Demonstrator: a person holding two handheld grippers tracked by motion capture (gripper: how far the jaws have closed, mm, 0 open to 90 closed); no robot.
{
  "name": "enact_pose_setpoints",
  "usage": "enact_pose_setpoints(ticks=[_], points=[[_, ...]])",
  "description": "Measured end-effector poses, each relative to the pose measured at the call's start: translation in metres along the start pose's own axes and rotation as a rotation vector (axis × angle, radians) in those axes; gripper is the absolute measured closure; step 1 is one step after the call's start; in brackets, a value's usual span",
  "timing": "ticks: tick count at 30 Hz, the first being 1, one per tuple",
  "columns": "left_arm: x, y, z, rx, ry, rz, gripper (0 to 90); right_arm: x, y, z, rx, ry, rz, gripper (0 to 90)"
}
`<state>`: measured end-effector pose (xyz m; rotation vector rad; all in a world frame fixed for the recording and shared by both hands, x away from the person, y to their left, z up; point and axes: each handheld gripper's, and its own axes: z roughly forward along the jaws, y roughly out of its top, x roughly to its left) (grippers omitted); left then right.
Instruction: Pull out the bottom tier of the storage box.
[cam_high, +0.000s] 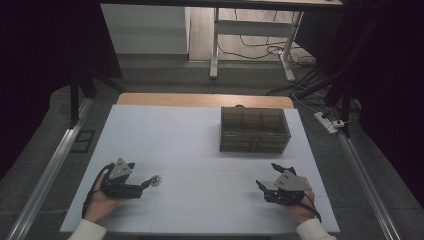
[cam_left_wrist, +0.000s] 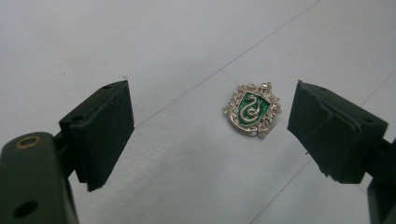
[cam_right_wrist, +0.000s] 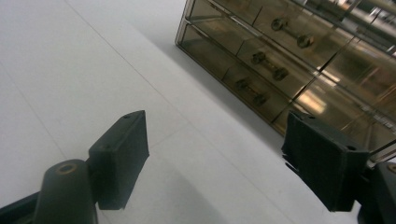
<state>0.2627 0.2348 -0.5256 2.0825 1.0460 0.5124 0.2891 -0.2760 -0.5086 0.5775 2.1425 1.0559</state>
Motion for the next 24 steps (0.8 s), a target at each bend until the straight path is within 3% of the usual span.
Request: enact_pose_setpoints(ticks=[10, 17, 18, 24], points=[[0.001, 0.001, 0.001, -0.003, -0.007, 0.0, 13.9, 0.003, -0.002, 0.008, 0.049, -0.035, -0.093, 24.5], [0.0, 0.001, 0.001, -0.002, -0.007, 0.004, 13.9, 0.006, -0.004, 0.011, 0.063, -0.057, -0.149, 25.0], [0.0, 0.001, 0.001, -0.003, -0.007, 0.003, 13.9, 0.007, -0.003, 0.011, 0.064, -0.058, -0.178, 25.6], [0.001, 0.001, 0.001, -0.003, -0.002, 0.001, 14.1, 0.011, -0.004, 0.013, 0.069, -0.07, -0.215, 26.6]])
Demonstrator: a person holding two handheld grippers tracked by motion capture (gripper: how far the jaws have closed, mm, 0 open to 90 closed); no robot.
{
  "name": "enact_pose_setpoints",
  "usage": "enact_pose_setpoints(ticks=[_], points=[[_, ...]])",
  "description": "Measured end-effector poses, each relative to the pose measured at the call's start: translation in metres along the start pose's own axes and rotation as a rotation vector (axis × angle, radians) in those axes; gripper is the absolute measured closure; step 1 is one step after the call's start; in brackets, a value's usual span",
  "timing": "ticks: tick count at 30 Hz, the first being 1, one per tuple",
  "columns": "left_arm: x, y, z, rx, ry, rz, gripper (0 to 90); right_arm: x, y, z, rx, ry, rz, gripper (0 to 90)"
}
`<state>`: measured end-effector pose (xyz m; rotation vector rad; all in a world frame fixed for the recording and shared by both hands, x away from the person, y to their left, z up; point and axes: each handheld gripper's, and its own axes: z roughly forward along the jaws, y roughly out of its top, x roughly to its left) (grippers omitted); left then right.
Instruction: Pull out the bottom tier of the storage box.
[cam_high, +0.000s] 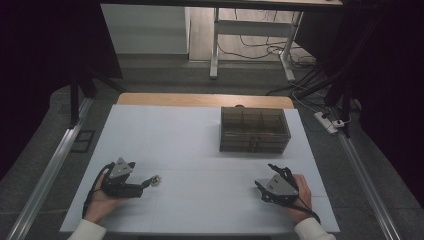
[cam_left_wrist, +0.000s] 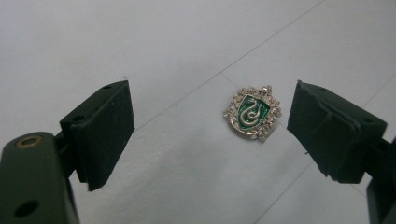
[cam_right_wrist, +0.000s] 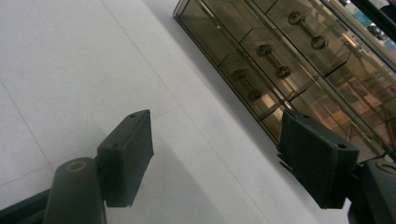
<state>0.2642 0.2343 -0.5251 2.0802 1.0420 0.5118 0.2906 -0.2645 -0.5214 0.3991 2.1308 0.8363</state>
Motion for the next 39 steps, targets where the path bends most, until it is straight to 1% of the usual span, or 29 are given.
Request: enact_pose_setpoints(ticks=[5, 8, 9, 11, 13, 14, 15, 17, 19, 21, 25, 26, 27, 29, 31, 35, 37, 39], points=[[-0.001, 0.0, 0.0, 0.002, 0.0, -0.002, 14.1, 0.001, 0.001, 0.0, 0.0, -0.027, -0.018, 27.5], [-0.002, 0.0, 0.001, 0.006, 0.001, -0.001, 14.1, 0.001, 0.002, 0.002, 0.002, -0.026, -0.048, 28.2], [-0.002, -0.001, 0.0, 0.004, -0.001, 0.0, 14.1, 0.002, 0.002, 0.003, 0.002, -0.033, -0.052, 28.2], [-0.002, -0.001, -0.001, 0.001, 0.001, 0.003, 14.1, 0.002, 0.003, 0.005, -0.004, -0.03, -0.056, 28.3], [-0.002, -0.002, -0.002, -0.002, 0.003, 0.0, 14.3, 0.003, 0.005, 0.007, -0.004, -0.03, -0.071, 28.9], [-0.003, -0.002, -0.002, -0.002, 0.004, 0.0, 14.3, 0.003, 0.005, 0.007, -0.004, -0.03, -0.071, 28.9], [-0.003, -0.002, -0.002, -0.001, 0.004, 0.004, 14.3, 0.003, 0.005, 0.008, -0.011, -0.028, -0.08, 29.0], [-0.004, -0.002, -0.002, -0.002, 0.003, 0.001, 14.2, 0.003, 0.006, 0.009, -0.014, -0.03, -0.08, 28.9], [-0.005, -0.001, -0.002, 0.0, 0.003, 0.006, 14.3, 0.002, 0.006, 0.008, -0.017, -0.041, -0.084, 28.8], [-0.003, -0.002, -0.001, 0.001, -0.001, 0.006, 14.3, 0.001, 0.006, 0.008, -0.023, -0.046, -0.08, 28.7], [-0.001, -0.002, 0.0, 0.004, 0.001, 0.001, 14.3, 0.001, 0.006, 0.011, -0.018, -0.054, -0.084, 28.5], [-0.002, -0.002, -0.001, 0.003, 0.002, 0.002, 14.3, 0.001, 0.006, 0.012, -0.009, -0.053, -0.084, 28.5], [-0.002, -0.002, -0.001, 0.003, 0.003, 0.002, 14.3, -0.001, 0.006, 0.014, -0.017, -0.06, -0.082, 28.3], [-0.003, -0.002, -0.001, 0.005, 0.003, 0.009, 14.3, -0.001, 0.006, 0.014, -0.014, -0.06, -0.077, 28.3], [-0.003, -0.002, -0.002, 0.003, 0.002, 0.007, 14.4, -0.002, 0.006, 0.015, -0.017, -0.062, -0.077, 28.2], [-0.002, -0.002, 0.0, 0.006, -0.001, 0.003, 14.6, -0.003, 0.007, 0.019, -0.018, -0.074, -0.093, 27.9], [-0.001, -0.002, 0.0, 0.008, 0.0, 0.001, 14.6, -0.004, 0.008, 0.022, -0.021, -0.07, -0.091, 27.8], [-0.001, -0.002, 0.0, 0.005, 0.001, 0.001, 14.6, -0.005, 0.008, 0.024, -0.025, -0.08, -0.094, 27.8]])
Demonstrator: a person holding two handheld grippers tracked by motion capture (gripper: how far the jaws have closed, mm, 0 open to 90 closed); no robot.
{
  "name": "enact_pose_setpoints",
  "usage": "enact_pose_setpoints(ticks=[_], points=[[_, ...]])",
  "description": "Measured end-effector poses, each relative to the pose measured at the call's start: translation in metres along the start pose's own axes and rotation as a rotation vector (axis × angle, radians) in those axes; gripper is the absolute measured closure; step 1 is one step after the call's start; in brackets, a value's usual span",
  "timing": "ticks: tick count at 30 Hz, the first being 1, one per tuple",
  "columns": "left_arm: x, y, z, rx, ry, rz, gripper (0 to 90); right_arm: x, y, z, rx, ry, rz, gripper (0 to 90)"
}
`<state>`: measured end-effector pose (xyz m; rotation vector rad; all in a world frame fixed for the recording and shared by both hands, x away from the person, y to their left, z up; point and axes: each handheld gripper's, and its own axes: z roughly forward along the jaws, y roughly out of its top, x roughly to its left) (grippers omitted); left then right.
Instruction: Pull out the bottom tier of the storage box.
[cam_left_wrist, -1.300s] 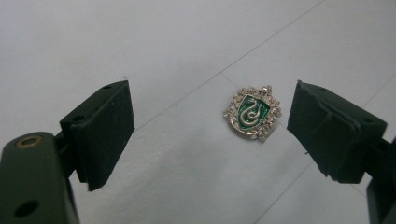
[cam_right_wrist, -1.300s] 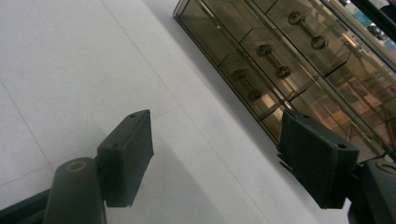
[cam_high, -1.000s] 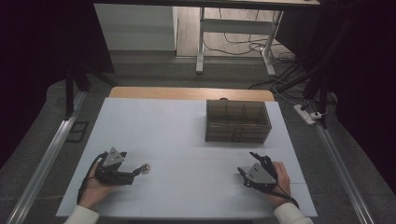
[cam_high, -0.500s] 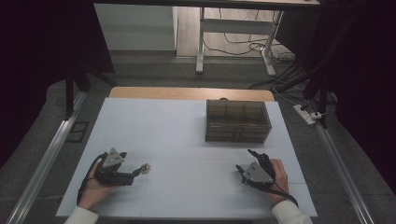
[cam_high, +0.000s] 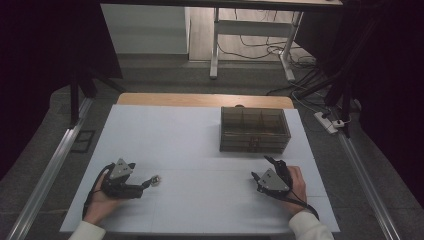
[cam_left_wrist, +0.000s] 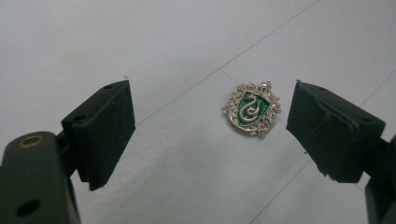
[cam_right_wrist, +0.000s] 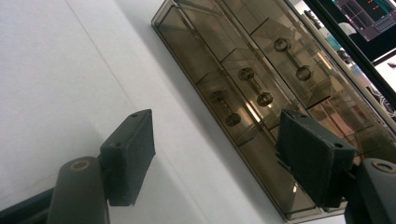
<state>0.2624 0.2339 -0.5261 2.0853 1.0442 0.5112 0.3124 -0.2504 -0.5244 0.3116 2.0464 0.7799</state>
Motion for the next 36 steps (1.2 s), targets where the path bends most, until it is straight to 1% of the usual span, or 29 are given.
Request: enact_pose_setpoints(ticks=[1, 2, 5, 8, 9, 13, 17, 19, 22, 25, 26, 31, 33, 36], points=[[0.0, 0.0, 0.0, 0.0, 0.0, 0.0, 14.6, 0.0, 0.0, 0.0, 0.0, 0.0, 0.0, 27.8], [0.0, 0.0, 0.0, 0.0, 0.001, 0.001, 14.6, 0.0, 0.001, 0.001, 0.005, -0.001, -0.013, 27.9], [0.0, 0.0, -0.001, -0.001, 0.002, 0.0, 14.6, 0.0, 0.002, 0.002, 0.003, -0.005, -0.026, 28.0], [0.0, 0.0, 0.0, 0.001, 0.002, -0.001, 14.6, 0.0, 0.002, 0.003, 0.001, 0.007, -0.027, 27.9], [0.0, 0.0, 0.0, 0.001, 0.001, -0.001, 14.6, 0.001, 0.003, 0.005, 0.003, 0.0, -0.037, 28.0], [0.001, 0.0, 0.0, -0.002, 0.0, -0.005, 14.7, -0.001, 0.004, 0.009, 0.005, -0.019, -0.032, 28.3], [0.0, 0.0, -0.001, -0.002, 0.002, -0.001, 14.8, -0.002, 0.004, 0.013, 0.012, -0.026, -0.044, 28.9], [0.0, 0.0, 0.0, -0.001, 0.002, -0.001, 14.8, -0.001, 0.003, 0.015, 0.004, -0.034, -0.05, 29.3], [0.0, 0.0, 0.0, 0.0, 0.003, -0.002, 14.8, -0.001, 0.004, 0.016, 0.006, -0.042, -0.06, 29.4], [0.001, 0.0, 0.0, 0.003, 0.004, -0.005, 14.8, -0.001, 0.005, 0.017, 0.009, -0.042, -0.071, 29.9], [0.001, 0.0, 0.0, 0.004, 0.004, -0.006, 14.8, 0.0, 0.004, 0.018, 0.002, -0.05, -0.072, 30.3], [0.0, -0.001, -0.001, 0.004, 0.006, -0.004, 14.9, -0.001, 0.005, 0.019, -0.001, -0.049, -0.074, 30.8], [0.0, -0.001, -0.002, 0.001, 0.007, -0.009, 14.9, -0.001, 0.005, 0.021, 0.001, -0.049, -0.081, 31.2], [-0.001, -0.001, -0.002, 0.002, 0.007, -0.004, 14.9, -0.001, 0.004, 0.023, 0.007, -0.043, -0.091, 31.6]])
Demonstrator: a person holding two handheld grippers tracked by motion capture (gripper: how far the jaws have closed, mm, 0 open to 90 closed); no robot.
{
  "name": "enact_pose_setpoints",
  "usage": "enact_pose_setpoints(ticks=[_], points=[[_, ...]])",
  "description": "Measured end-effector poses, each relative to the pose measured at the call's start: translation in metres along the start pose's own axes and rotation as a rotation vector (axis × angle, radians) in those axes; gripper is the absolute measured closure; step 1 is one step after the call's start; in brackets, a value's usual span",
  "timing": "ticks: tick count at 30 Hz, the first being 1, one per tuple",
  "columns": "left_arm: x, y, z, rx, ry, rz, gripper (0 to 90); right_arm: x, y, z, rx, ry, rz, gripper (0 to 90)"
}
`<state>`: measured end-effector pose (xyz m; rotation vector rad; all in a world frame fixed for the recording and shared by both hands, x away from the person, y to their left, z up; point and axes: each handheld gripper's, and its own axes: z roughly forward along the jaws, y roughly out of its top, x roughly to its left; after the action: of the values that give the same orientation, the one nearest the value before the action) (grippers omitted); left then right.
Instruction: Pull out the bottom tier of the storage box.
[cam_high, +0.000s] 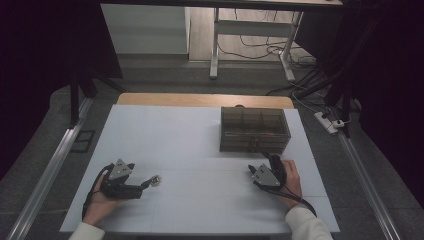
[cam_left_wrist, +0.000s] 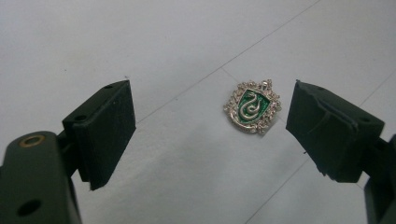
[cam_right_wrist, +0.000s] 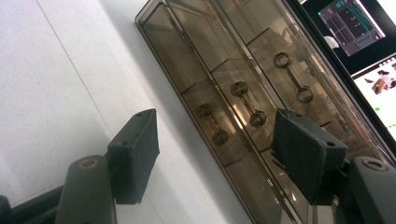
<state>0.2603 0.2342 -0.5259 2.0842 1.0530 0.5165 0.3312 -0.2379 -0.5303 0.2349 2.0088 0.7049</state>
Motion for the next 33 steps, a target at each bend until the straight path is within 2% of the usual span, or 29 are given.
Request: enact_pose_setpoints(ticks=[7, 10, 22, 30, 33], points=[[0.0005, -0.0003, -0.0005, -0.002, 0.002, -0.003, 14.9, 0.0005, -0.0008, 0.0054, 0.002, 0.006, -0.011, 34.1], [0.0009, -0.0004, -0.0009, -0.002, 0.004, -0.004, 14.9, 0.0005, -0.0009, 0.0057, -0.007, -0.008, -0.024, 34.7], [0.0016, -0.0005, -0.0011, -0.003, 0.003, -0.003, 14.9, 0.0002, -0.0026, 0.0088, -0.013, -0.013, -0.025, 36.2], [0.0015, -0.0005, -0.0013, -0.002, 0.004, -0.003, 14.9, 0.0011, -0.0038, 0.0101, -0.004, -0.003, -0.053, 38.1], [0.0017, -0.0004, -0.0013, -0.003, 0.006, -0.003, 14.8, 0.0018, -0.0042, 0.0108, -0.004, -0.018, -0.059, 39.1]])
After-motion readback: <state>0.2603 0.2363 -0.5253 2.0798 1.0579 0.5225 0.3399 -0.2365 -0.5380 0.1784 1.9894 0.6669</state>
